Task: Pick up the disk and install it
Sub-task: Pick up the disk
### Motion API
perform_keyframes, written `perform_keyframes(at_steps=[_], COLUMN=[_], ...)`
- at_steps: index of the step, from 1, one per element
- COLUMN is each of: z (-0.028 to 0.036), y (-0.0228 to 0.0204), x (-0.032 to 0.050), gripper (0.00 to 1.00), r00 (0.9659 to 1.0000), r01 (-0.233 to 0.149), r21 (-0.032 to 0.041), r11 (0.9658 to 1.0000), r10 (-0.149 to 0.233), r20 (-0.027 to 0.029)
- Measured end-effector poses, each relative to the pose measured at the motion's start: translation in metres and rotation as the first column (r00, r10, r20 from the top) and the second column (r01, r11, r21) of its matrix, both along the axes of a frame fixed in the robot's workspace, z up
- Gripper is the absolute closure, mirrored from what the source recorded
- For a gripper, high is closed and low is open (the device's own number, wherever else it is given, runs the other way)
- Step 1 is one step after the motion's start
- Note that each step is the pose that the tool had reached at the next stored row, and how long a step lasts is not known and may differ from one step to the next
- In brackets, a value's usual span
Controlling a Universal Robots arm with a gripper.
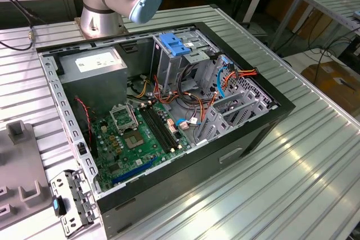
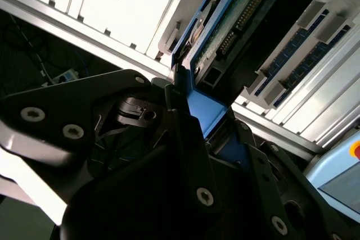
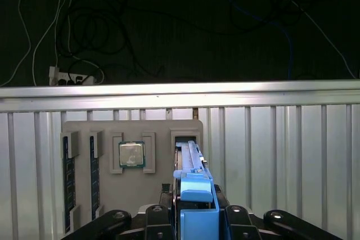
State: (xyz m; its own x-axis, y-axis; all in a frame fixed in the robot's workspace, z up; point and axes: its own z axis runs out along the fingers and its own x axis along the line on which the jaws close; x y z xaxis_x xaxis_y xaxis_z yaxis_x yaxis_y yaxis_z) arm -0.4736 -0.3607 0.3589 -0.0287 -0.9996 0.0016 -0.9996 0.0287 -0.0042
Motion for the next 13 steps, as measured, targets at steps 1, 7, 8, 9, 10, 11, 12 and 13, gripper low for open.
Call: perform_keyframes(at_steps=[1, 7, 8, 9, 10, 11, 12, 13], z=[0.0003, 0.0021, 0.0024, 0.0028, 0.0031, 0.0035, 0.0039, 0.0043], y=[0.0000, 0.0000, 0.0000, 0.0000, 0.0000, 0.0000, 0.0000, 0.0000], x=[0.0000, 0.0000, 0.0000, 0.0000, 0.0000, 0.0000, 0.0000, 0.0000], gripper=[0.63, 0.63, 0.63, 0.63, 0.63, 0.63, 0.63, 0.63], r00=[1.0000, 1.0000, 1.0000, 1.0000, 1.0000, 1.0000, 1.0000, 1.0000], r01=[0.000, 0.000, 0.000, 0.000, 0.000, 0.000, 0.000, 0.000], r21=[0.0000, 0.0000, 0.0000, -0.0001, 0.0000, -0.0001, 0.0000, 0.0000], r11=[1.0000, 1.0000, 1.0000, 1.0000, 1.0000, 1.0000, 1.0000, 1.0000], r10=[0.000, 0.000, 0.000, 0.000, 0.000, 0.000, 0.000, 0.000], r20=[-0.0001, -0.0001, -0.0001, -0.0001, -0.0001, -0.0001, -0.0001, -0.0001])
